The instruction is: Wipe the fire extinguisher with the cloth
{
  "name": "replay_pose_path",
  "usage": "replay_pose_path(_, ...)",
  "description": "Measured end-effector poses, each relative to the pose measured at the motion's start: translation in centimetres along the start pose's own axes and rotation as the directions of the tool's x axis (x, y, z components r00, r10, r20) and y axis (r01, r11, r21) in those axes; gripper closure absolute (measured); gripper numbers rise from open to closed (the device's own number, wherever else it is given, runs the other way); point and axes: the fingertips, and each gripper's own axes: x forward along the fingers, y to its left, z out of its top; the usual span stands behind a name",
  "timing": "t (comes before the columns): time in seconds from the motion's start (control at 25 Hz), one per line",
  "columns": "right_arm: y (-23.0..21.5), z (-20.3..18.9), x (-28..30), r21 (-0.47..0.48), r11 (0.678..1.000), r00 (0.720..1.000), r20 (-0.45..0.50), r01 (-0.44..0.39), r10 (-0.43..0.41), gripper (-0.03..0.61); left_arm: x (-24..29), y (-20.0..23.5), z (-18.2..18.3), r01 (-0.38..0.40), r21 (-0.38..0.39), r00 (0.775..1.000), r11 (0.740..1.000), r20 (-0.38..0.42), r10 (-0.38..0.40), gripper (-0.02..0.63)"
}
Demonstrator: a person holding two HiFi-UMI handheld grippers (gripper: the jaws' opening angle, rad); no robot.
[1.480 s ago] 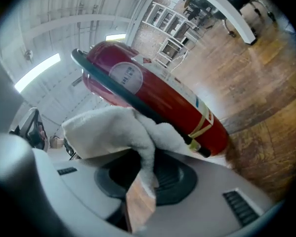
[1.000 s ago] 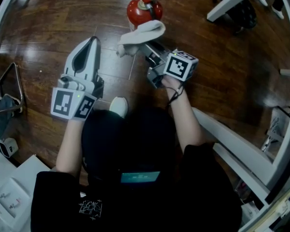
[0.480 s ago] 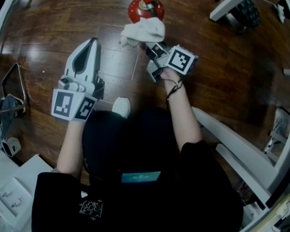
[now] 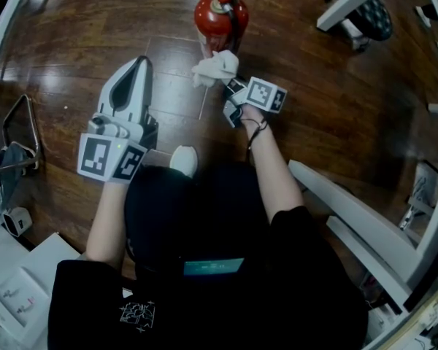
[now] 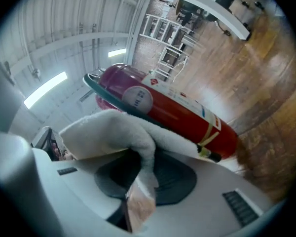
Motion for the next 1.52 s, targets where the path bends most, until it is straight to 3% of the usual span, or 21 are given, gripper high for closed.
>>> replay_pose_path(0.24, -1.4, -0.1, -1.9, -0.018, 0.998, 0.999, -0.003, 0.052, -0.052, 0.483, 0.3, 0.2, -0.3, 0.005, -0.020, 1.000, 1.000, 0.001, -0.005, 0.611)
replay_pose_path(0.44, 1.6, 2.3, -4.4, -0.090, 0.996, 0.997, 0.077, 0.023, -0.016, 0.483, 1.0, -0.2, -0.8, 0.020, -0.029, 1.000, 0.999, 0.000, -0.020, 0.611)
replay_pose_path(0.52, 3.5, 3.7, -6.1, -0.168, 0.986, 0.994, 0.111, 0.019, 0.000, 0.483, 1.1, -0.1, -0.7, 0.022, -0.021, 1.000, 1.000, -0.001, -0.022, 0.611)
replay_pose_path(0.68, 8.1, 5.8, -11.0, -0.375, 0.925, 0.991, 0.136, 0.065, -0.014, 0.483, 0.6, 0.5, 0.0, 0.035, -0.012, 0.999, 0.999, -0.031, -0.035, 0.609)
replay_pose_path(0.8, 13.5, 6.0, -16.0, -0.575, 0.808, 0.989, 0.130, 0.129, -0.066, 0.483, -0.6, -0.1, 2.5, 0.054, 0.000, 0.994, 0.999, -0.097, -0.054, 0.610)
replay_pose_path(0.88, 19.3, 5.7, -19.7, -0.668, 0.728, 0.987, 0.142, 0.154, -0.079, 0.483, -1.9, -1.4, 5.7, 0.068, 0.010, 0.988, 0.998, -0.143, -0.066, 0.611)
replay_pose_path(0.96, 25.7, 5.9, -23.6, -0.707, 0.680, 0.979, 0.184, 0.193, -0.086, 0.483, -3.1, -3.2, 10.1, 0.081, 0.011, 0.983, 0.997, -0.168, -0.078, 0.610)
replay_pose_path(1.2, 45.8, 9.0, -33.1, -0.715, 0.635, 0.946, 0.312, 0.294, -0.087, 0.483, -6.6, -10.9, 27.0, 0.106, -0.012, 0.980, 0.994, -0.168, -0.107, 0.611)
replay_pose_path(1.36, 58.9, 11.3, -38.8, -0.741, 0.603, 0.944, 0.323, 0.296, -0.067, 0.483, -8.3, -16.6, 38.7, 0.099, -0.041, 0.987, 0.994, -0.125, -0.104, 0.611)
replay_pose_path(1.52, 69.0, 12.3, -43.4, -0.746, 0.604, 0.947, 0.317, 0.281, -0.050, 0.483, -10.6, -21.4, 47.8, 0.088, -0.045, 0.989, 0.995, -0.118, -0.093, 0.611)
